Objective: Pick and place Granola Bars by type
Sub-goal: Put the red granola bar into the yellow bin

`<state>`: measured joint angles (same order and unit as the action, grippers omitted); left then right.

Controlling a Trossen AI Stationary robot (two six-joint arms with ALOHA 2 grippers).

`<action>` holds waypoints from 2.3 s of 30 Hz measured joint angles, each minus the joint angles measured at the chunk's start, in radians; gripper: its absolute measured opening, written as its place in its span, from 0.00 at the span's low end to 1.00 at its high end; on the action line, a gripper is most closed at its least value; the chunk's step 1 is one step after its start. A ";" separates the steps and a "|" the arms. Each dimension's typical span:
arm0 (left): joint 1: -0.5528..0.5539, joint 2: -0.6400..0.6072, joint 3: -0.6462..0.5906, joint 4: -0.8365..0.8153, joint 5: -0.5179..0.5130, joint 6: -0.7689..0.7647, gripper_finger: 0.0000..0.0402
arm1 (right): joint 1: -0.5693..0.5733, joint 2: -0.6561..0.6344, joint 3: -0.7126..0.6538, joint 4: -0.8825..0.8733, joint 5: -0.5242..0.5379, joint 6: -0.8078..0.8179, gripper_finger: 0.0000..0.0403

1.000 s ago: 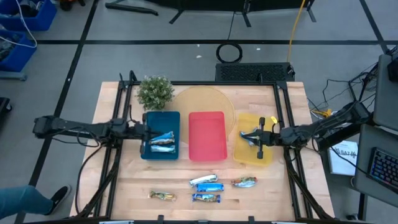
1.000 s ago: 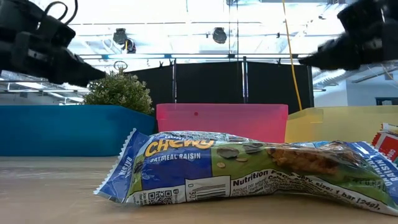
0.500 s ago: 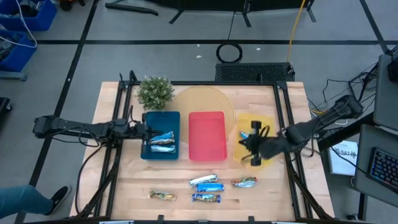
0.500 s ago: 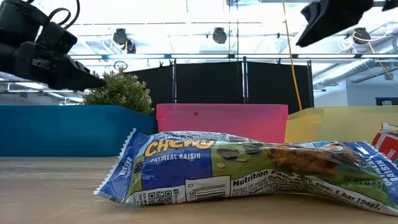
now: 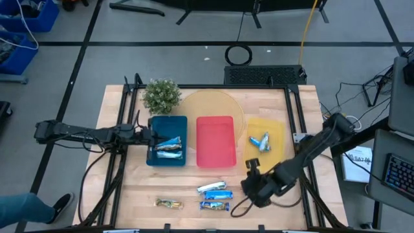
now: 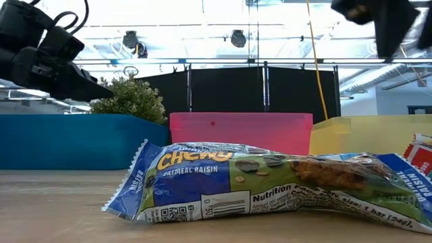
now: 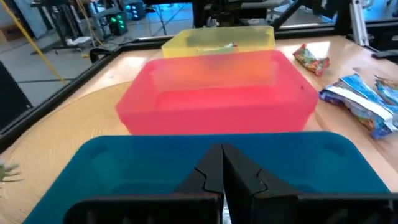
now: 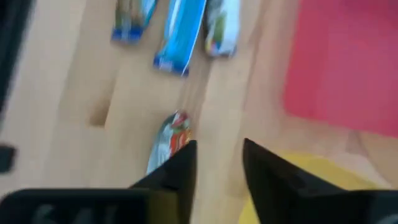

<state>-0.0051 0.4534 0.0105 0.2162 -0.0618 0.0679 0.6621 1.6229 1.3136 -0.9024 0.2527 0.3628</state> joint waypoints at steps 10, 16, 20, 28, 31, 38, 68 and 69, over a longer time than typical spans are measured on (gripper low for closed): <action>0.000 0.000 0.000 -0.020 0.011 0.001 0.01 | 0.027 0.159 0.000 -0.012 -0.021 0.002 0.60; 0.000 0.000 0.000 -0.055 0.012 0.001 0.01 | 0.027 0.193 0.000 0.015 -0.062 0.099 0.59; 0.000 0.000 0.000 -0.069 0.012 -0.003 0.01 | 0.028 0.217 -0.003 0.013 -0.117 0.189 0.57; 0.000 0.000 0.000 -0.070 0.012 -0.032 0.01 | 0.021 0.219 -0.147 0.203 -0.122 0.213 0.55; 0.000 0.000 0.000 -0.071 0.012 -0.045 0.01 | 0.010 0.210 -0.223 0.285 -0.127 0.215 0.55; 0.000 0.000 0.000 -0.071 0.012 -0.051 0.01 | -0.003 0.207 -0.281 0.332 -0.152 0.223 0.37; 0.000 0.005 0.000 -0.063 0.043 -0.046 0.11 | -0.212 -0.706 -0.662 0.808 0.144 -0.119 0.03; 0.000 0.005 0.000 -0.063 0.043 -0.046 0.11 | -0.228 -0.743 -0.699 0.829 0.144 -0.107 0.03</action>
<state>-0.0051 0.4580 0.0109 0.1535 -0.0192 0.0223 0.4342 0.8800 0.6149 -0.0731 0.3965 0.2562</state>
